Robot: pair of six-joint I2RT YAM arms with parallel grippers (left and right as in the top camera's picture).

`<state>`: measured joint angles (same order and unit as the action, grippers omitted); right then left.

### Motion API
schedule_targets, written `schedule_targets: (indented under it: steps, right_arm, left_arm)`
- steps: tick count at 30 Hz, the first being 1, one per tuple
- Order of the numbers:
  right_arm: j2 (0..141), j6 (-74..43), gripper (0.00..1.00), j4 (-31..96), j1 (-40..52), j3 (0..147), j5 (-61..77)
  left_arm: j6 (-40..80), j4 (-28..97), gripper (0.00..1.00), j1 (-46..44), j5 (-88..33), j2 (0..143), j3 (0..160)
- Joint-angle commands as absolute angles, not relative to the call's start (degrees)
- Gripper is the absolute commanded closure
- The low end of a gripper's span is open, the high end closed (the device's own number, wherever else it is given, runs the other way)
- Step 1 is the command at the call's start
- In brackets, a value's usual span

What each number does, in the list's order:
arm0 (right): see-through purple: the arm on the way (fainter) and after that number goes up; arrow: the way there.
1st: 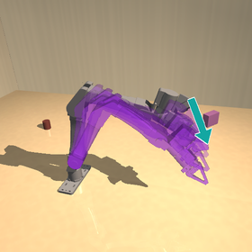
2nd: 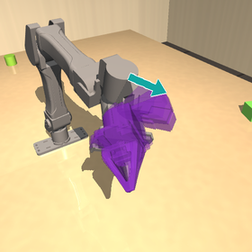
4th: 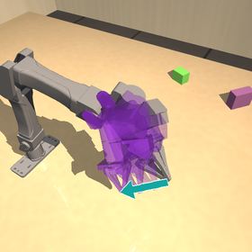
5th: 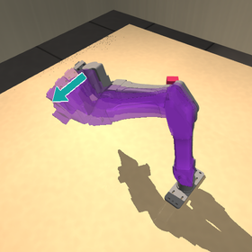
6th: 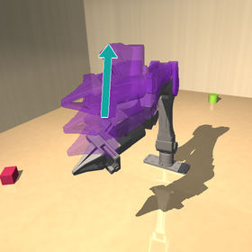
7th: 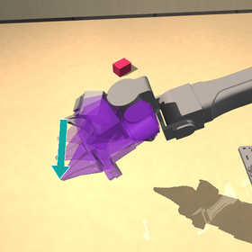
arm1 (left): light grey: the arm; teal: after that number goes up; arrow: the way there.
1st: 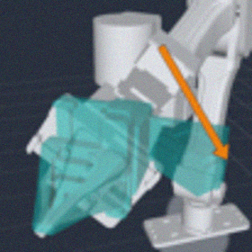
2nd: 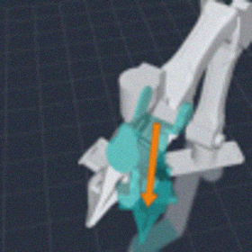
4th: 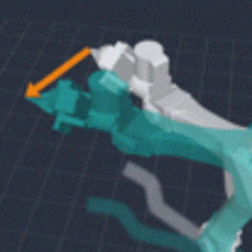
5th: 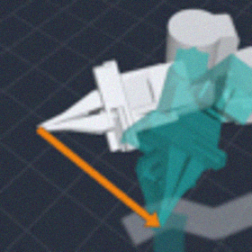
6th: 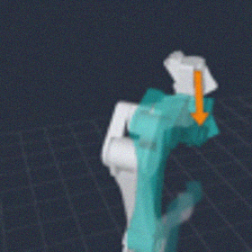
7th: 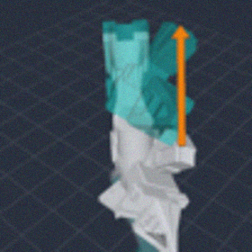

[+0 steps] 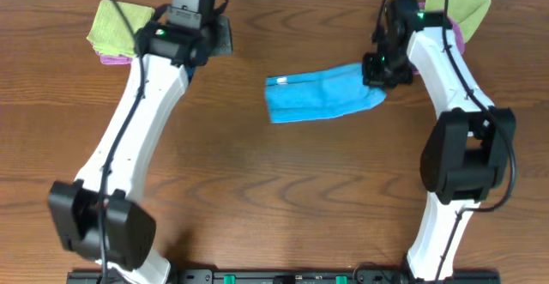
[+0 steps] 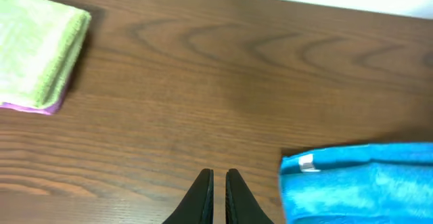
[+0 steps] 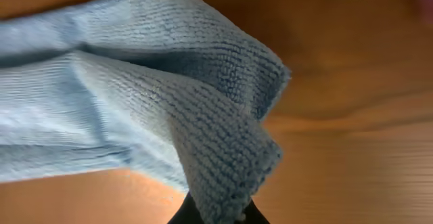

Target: Fold the cloth

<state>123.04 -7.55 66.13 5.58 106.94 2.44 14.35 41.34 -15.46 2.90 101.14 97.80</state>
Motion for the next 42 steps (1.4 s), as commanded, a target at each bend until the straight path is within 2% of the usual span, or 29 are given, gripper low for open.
schedule_targets:
  steps: [1,9,19,22,24,27,28,36,38,40,41,42]
  right_arm:
    - [122.04,-7.03,0.99,65.58,11.49,107.77,-4.4]
    - [123.79,-7.01,0.99,59.72,24.14,104.88,-6.44]
    - [126.67,-6.33,0.99,59.11,28.1,104.88,-5.45]
    - [126.67,-5.89,0.91,58.52,29.04,104.88,-0.91]
    - [126.67,-5.54,0.75,58.52,30.09,104.88,7.97]
    - [126.54,-3.75,0.75,58.5,30.41,105.34,14.72]
    - [126.41,-3.73,0.7,58.5,30.15,105.67,16.05]
    - [124.03,-3.07,0.63,59.64,24.93,107.74,16.71]
    - [123.0,-2.87,0.69,59.55,22.61,107.74,15.79]
    - [122.72,-2.9,0.86,59.48,20.82,107.74,14.98]
    - [122.72,-2.9,0.98,59.51,19.81,107.74,15.0]
    - [122.8,-2.9,0.99,59.57,18.52,107.66,15.0]
  left_arm:
    - [13.74,42.61,0.91,-15.33,4.49,101.32,97.67]
    - [13.74,43.66,0.92,-15.33,4.49,98.83,97.67]
    - [13.69,45.89,0.88,-15.22,6.46,96.71,97.67]
    - [13.69,46.04,0.87,-15.07,6.46,96.73,97.67]
    - [13.74,46.04,0.87,-14.11,6.57,96.73,97.67]
    - [13.74,46.06,0.85,-13.02,6.52,96.75,97.65]
    - [13.74,46.09,0.84,-12.71,6.48,96.82,97.62]
    - [14.22,44.69,0.83,-11.99,2.37,100.82,95.11]
    - [14.22,43.29,0.63,-11.97,-2.83,102.89,93.51]
    - [14.2,41.87,0.48,-12.01,-7.16,104.88,92.18]
    - [14.2,40.84,0.38,-12.01,-9.63,105.95,91.42]
    - [14.2,39.64,0.35,-12.01,-12.49,107.31,90.65]
